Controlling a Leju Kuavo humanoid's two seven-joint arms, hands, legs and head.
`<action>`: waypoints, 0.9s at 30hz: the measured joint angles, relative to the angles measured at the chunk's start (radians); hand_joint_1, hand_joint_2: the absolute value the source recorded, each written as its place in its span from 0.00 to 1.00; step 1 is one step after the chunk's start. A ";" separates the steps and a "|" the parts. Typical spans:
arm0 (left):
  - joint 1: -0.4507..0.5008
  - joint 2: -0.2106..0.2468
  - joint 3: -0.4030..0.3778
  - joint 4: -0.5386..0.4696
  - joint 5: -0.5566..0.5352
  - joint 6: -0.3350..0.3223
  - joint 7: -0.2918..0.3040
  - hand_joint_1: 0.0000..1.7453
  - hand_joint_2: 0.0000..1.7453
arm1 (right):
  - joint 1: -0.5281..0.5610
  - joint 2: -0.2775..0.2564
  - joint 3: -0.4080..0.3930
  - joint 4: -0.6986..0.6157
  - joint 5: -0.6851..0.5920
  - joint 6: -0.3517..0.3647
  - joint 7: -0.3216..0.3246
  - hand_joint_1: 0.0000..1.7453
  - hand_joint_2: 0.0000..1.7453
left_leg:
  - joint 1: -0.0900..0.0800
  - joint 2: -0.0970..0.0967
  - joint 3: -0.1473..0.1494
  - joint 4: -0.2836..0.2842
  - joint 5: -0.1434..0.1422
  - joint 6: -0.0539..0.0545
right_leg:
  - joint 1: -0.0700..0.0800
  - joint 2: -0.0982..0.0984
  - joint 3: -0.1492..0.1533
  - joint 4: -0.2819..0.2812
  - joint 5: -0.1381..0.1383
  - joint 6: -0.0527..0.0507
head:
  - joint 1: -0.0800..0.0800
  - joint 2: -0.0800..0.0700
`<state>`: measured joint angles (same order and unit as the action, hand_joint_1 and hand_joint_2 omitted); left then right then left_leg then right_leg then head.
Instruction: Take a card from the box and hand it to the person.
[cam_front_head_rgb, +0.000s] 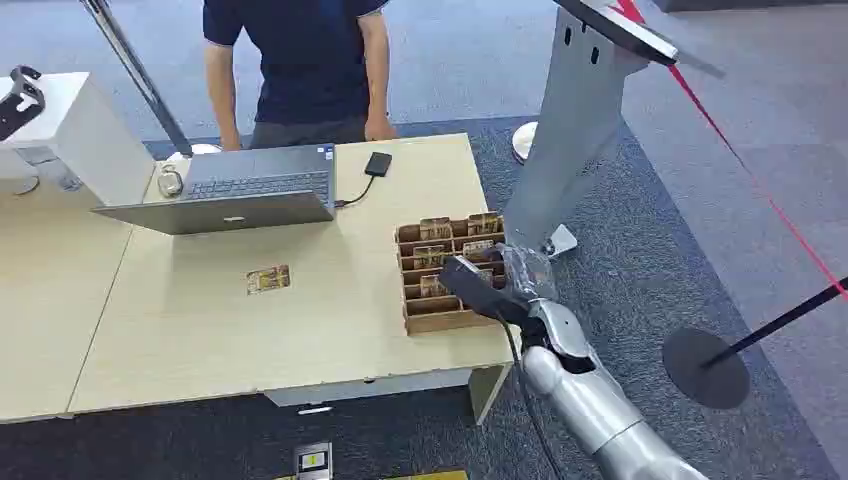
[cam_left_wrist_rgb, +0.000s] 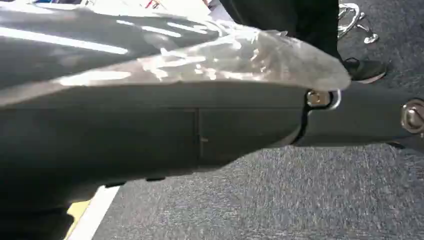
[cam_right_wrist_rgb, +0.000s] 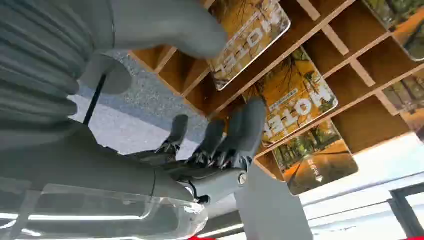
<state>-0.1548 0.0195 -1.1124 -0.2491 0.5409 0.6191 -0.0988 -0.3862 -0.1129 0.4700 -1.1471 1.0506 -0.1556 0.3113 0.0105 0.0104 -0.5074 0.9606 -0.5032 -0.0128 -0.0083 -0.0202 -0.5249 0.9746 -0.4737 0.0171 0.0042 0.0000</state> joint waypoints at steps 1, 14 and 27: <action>0.000 0.000 0.000 0.000 0.000 0.000 0.000 0.00 0.00 | 0.000 0.001 0.002 0.000 0.002 0.000 0.000 0.66 1.00 | 0.000 0.000 0.000 0.000 0.000 0.000 | 0.000 0.000 0.000 0.000 0.000 0.000 | 0.000 0.000; -0.002 0.000 0.001 0.000 0.006 -0.002 0.002 0.00 0.00 | 0.000 0.017 0.009 0.000 0.007 0.016 -0.006 0.70 1.00 | 0.000 0.000 0.000 0.000 0.000 0.000 | 0.000 0.000 0.000 0.000 0.000 0.000 | 0.000 0.000; -0.003 0.000 0.001 0.000 -0.003 -0.009 0.002 0.00 0.00 | -0.001 0.021 0.011 -0.001 0.010 0.027 -0.004 0.66 1.00 | 0.000 0.000 0.000 0.000 0.000 0.000 | 0.000 0.000 0.000 0.000 0.000 0.000 | 0.000 0.000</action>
<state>-0.1580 0.0195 -1.1116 -0.2491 0.5379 0.6103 -0.0965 -0.3868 -0.0923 0.4814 -1.1482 1.0609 -0.1285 0.3071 0.0106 0.0106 -0.5070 0.9606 -0.5031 -0.0129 -0.0083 -0.0202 -0.5247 0.9746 -0.4736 0.0171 0.0042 0.0000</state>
